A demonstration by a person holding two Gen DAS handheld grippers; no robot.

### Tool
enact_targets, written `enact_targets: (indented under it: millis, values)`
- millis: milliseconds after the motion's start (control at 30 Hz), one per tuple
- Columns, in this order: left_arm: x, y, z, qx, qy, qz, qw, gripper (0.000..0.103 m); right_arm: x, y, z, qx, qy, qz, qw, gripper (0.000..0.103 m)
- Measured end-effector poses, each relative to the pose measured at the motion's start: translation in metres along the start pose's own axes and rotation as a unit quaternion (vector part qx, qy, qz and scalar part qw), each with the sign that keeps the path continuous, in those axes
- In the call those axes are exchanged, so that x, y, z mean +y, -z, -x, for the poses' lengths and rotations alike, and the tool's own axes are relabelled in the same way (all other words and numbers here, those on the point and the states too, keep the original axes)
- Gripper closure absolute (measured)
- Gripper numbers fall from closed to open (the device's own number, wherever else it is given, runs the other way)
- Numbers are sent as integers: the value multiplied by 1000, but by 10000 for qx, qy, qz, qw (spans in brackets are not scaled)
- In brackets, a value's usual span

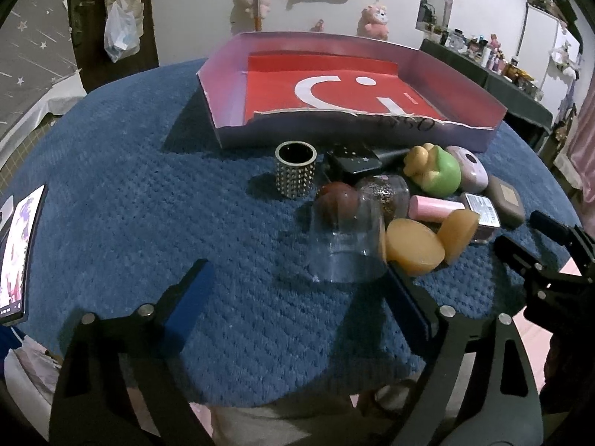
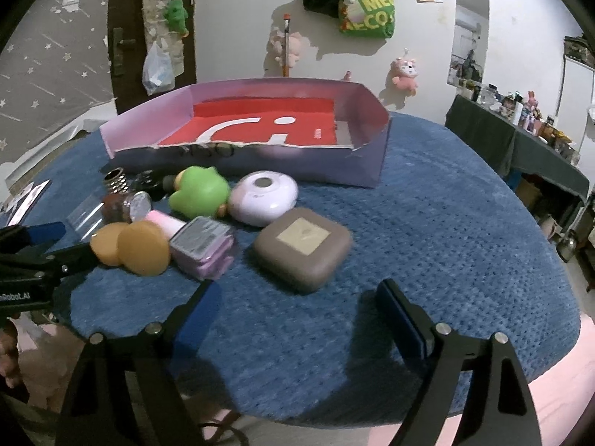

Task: Organize rigid objects
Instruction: 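Move the left gripper toward the clear glass cup and open it, then grasp the clear cup with the left gripper while the right grasps the brown square case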

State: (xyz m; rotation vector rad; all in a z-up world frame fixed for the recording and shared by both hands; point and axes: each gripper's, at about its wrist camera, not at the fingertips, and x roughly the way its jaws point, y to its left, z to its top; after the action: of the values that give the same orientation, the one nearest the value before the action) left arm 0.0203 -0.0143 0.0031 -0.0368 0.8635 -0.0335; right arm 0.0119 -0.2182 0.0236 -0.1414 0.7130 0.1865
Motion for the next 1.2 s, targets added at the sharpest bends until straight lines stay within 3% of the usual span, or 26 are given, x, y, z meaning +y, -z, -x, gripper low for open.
enact_targets:
  millis: [400,500,600,667,1200]
  values:
    - [-9,-10,-7,-41,-6,-143,9999,26,-9,-15,-21,-63,-203,-159,9996,23]
    - [-12,-11,-7,-61,20,-201,9998,36,-10,-18,-25,-26,-241,-185,9995,28]
    - [-13,-14,-7,-73,92,-233,9997,51,-9,-19,-25,-10,-273,-116,9996,40]
    - [-14,-16,-7,-52,190,-244,9995,65,-8,-20,-24,-11,-285,-105,9995,40]
    - [-11,-22,11,-291,243,-303,9988,66,-13,-34,-3,-242,-400,-254,9986,40]
